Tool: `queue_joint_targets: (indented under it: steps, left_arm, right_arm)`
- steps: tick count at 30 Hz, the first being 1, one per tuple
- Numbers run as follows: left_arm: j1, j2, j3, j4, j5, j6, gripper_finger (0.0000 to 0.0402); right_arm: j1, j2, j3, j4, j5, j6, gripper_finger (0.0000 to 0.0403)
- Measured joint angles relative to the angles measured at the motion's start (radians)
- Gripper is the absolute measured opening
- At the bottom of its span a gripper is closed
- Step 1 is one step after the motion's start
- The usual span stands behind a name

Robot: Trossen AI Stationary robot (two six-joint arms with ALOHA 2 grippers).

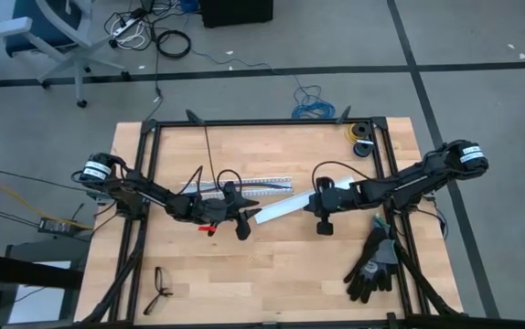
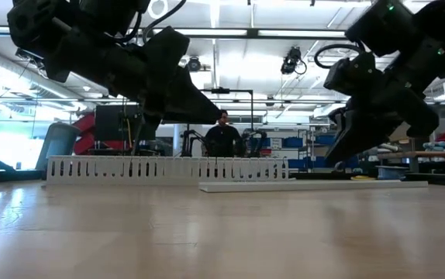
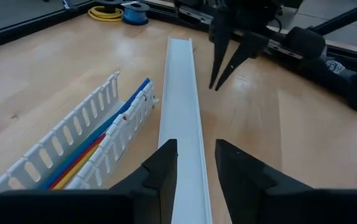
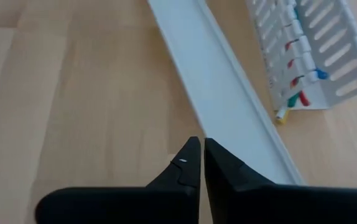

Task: Ziptie cables
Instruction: Close the white cable duct with the white cable duct cover

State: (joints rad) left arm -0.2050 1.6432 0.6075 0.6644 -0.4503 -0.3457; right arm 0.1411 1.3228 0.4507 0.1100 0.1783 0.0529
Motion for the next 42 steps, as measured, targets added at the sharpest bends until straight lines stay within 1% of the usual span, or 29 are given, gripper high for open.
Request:
queue_joint_targets:
  steps: [3,12,15,19,21,23,27,30,33,36,37,42]
  left_arm:
    - [0.000,0.000,0.000,0.003,0.000,-0.007,0.0119]
    - [0.000,0.000,0.000,0.004,0.000,-0.011,0.0119]
    - [0.000,0.000,0.000,0.004,0.000,-0.011,0.0119]
    - [0.000,0.000,0.000,0.003,0.000,-0.011,0.0119]
    - [0.000,0.000,0.000,0.003,0.000,-0.010,0.0120]
    - [0.000,0.000,0.000,0.003,0.000,-0.010,0.0120]
    - [0.000,0.000,0.000,0.003,0.000,-0.010,0.0120]
    - [0.000,0.000,0.000,0.003,0.000,-0.010,0.0120]
    - [0.000,0.000,0.000,0.003,0.000,-0.009,0.0120]
    - [0.000,0.001,0.000,-0.003,0.000,-0.004,0.0120]
    - [0.000,0.001,0.000,-0.005,0.002,0.005,0.0120]
    - [-0.005,0.001,0.000,-0.004,0.018,0.081,0.0118]
  right_arm:
    - [-0.025,0.000,0.000,0.009,-0.007,-0.005,0.0030]
    - [-0.093,0.000,0.000,0.018,-0.081,-0.055,0.0105]
    - [-0.110,0.000,0.000,0.019,-0.104,-0.057,0.0124]
    - [-0.112,0.022,0.000,0.026,-0.150,-0.057,0.0141]
    - [-0.112,0.056,0.001,0.046,-0.157,-0.062,0.0145]
    - [-0.112,0.095,0.001,0.051,-0.156,-0.102,0.0145]
    - [-0.117,0.167,0.001,0.132,-0.156,-0.149,0.0139]
    - [-0.124,0.220,0.003,0.185,-0.156,-0.153,0.0123]
    - [-0.123,0.262,0.005,0.213,-0.157,-0.153,0.0086]
    - [-0.117,0.278,0.005,0.221,-0.156,-0.151,0.0028]
    - [-0.115,0.278,0.005,0.221,-0.156,-0.148,0.0015]
    - [-0.103,0.237,0.001,0.216,-0.144,-0.093,0.0004]
